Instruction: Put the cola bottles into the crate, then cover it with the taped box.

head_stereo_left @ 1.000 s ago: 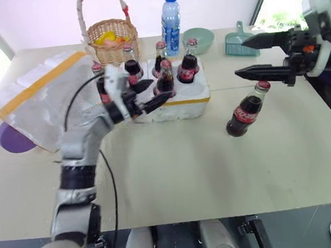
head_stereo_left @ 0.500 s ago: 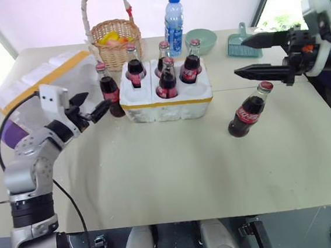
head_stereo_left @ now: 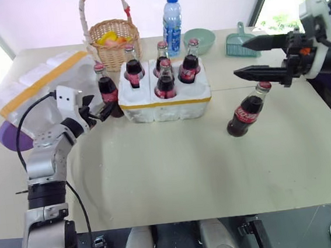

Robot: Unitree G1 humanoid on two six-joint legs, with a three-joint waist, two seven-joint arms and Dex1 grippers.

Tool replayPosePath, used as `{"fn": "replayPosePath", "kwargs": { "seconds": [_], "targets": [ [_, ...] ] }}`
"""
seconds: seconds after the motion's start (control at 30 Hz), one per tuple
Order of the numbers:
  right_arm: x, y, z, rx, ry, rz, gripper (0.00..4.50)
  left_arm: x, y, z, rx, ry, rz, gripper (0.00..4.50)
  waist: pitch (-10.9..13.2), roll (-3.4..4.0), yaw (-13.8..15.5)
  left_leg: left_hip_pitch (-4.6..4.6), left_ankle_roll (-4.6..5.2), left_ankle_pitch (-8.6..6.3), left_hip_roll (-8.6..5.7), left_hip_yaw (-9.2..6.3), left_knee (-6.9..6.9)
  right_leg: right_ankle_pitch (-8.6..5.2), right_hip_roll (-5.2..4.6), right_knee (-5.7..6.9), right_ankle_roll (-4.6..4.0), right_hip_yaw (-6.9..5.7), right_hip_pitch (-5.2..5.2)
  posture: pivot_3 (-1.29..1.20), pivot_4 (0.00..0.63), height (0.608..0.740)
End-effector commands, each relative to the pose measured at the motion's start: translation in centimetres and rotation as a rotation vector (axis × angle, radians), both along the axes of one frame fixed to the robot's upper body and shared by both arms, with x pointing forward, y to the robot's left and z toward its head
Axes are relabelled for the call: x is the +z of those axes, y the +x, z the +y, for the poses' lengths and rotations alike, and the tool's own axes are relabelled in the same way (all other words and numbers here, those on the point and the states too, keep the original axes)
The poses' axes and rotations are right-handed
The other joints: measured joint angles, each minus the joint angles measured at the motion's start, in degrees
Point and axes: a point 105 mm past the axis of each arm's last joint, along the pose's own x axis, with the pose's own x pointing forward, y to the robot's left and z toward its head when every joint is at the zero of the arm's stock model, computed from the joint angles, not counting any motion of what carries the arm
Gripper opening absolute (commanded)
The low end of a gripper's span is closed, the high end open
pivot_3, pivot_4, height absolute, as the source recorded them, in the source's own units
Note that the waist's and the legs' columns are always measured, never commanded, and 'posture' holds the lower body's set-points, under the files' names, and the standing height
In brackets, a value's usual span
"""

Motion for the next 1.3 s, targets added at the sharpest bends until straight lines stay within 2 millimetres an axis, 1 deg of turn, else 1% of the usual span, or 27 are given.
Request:
{"fn": "replayPosePath", "kwargs": {
  "seconds": [0.03,0.13,0.4,0.53,0.67,0.73,0.77,0.83,1.0,1.1,1.17,1.23,1.3],
  "targets": [
    [1.3,-0.7,-0.1,-0.003,0.001,-0.067,4.50,1.5,0.7,-0.4,-0.008,0.022,-0.059,4.46,0.00,0.00,0.10,0.00,0.00,0.00,0.00,0.00,0.00,0.00,0.00,0.00,0.00,0.00,0.00,0.00,0.150,0.740],
    [1.4,-0.6,-0.1,-0.006,0.008,-0.069,4.50,1.5,1.5,-0.4,-0.001,0.028,-0.055,4.46,0.00,0.00,0.09,-0.01,0.00,0.00,-0.01,0.00,0.01,0.00,-0.01,-0.01,0.00,0.00,0.00,0.00,0.150,0.740],
    [1.2,-0.6,0.1,-0.001,0.008,-0.069,4.50,1.1,3.5,-1.5,-0.004,0.051,-0.054,4.46,0.00,0.00,0.08,-0.01,0.00,0.00,-0.01,0.00,0.01,0.00,0.00,0.00,0.00,-0.01,0.00,0.00,0.150,0.740],
    [1.4,-1.0,0.2,0.012,-0.003,-0.073,4.50,0.8,4.1,-2.1,-0.017,0.064,-0.052,4.46,0.00,0.00,0.23,-0.02,0.00,0.00,-0.02,0.00,0.01,0.00,-0.01,0.00,0.01,-0.01,0.00,0.00,0.150,0.740],
    [1.6,-1.2,0.3,0.014,-0.006,-0.079,4.50,0.3,4.6,-2.0,-0.010,0.072,-0.048,4.46,0.00,0.00,0.24,-0.02,0.00,0.00,-0.03,0.00,0.02,0.01,-0.01,0.01,0.01,-0.01,0.00,0.00,0.150,0.740],
    [1.5,-1.3,0.3,0.013,-0.009,-0.080,4.50,0.3,4.5,-2.1,-0.024,0.066,-0.061,3.95,0.00,0.00,0.22,-0.02,0.00,0.00,-0.03,0.00,0.02,0.01,-0.01,0.01,0.01,-0.01,0.00,0.00,0.150,0.740],
    [1.4,-1.3,0.2,0.012,-0.010,-0.079,4.50,0.3,4.3,-2.1,-0.028,0.066,-0.064,3.65,0.00,0.00,0.22,-0.02,0.00,0.00,-0.03,0.00,0.02,0.01,-0.01,0.00,0.01,-0.01,0.00,0.00,0.150,0.740],
    [1.4,-1.2,0.2,0.009,-0.009,-0.077,4.50,0.2,4.1,-2.0,-0.031,0.067,-0.065,2.76,0.00,0.00,0.15,-0.03,0.00,0.00,-0.02,-0.01,0.02,0.01,-0.01,0.01,0.01,-0.01,0.00,0.00,0.150,0.740],
    [1.2,-1.2,0.2,0.010,-0.007,-0.076,4.50,0.7,3.2,-1.2,-0.027,0.070,-0.080,2.77,0.00,0.00,0.04,-0.03,0.00,0.00,-0.02,-0.01,0.01,0.01,-0.01,0.00,0.01,-0.01,0.00,0.00,0.150,0.740],
    [1.1,-1.1,0.3,0.011,-0.004,-0.074,4.50,1.9,2.0,0.2,-0.011,0.058,-0.111,2.77,0.00,0.00,-0.27,-0.03,0.00,0.00,0.00,0.00,0.00,0.01,0.00,0.01,0.01,0.00,-0.02,0.00,0.150,0.740],
    [1.0,-1.1,0.3,0.010,-0.003,-0.073,4.50,3.1,0.8,1.1,-0.006,0.030,-0.130,2.77,0.01,-0.01,-0.37,-0.03,0.00,0.00,0.02,0.00,-0.01,0.01,0.01,0.02,0.01,0.00,-0.05,0.00,0.150,0.740],
    [0.9,-1.3,0.2,0.008,-0.002,-0.073,4.50,5.1,-0.9,2.3,-0.015,-0.021,-0.159,2.77,0.04,-0.05,-0.46,-0.03,0.00,0.00,0.04,-0.01,-0.02,0.00,0.03,0.03,0.01,0.00,-0.08,0.00,0.150,0.740],
    [0.8,-1.3,0.1,0.005,0.000,-0.072,4.50,7.2,-2.5,2.8,-0.051,-0.081,-0.180,2.77,0.10,-0.16,-0.42,-0.07,0.00,0.00,0.09,-0.02,-0.03,0.00,0.05,0.04,0.01,0.00,-0.13,0.00,0.150,0.740]
  ]
}}
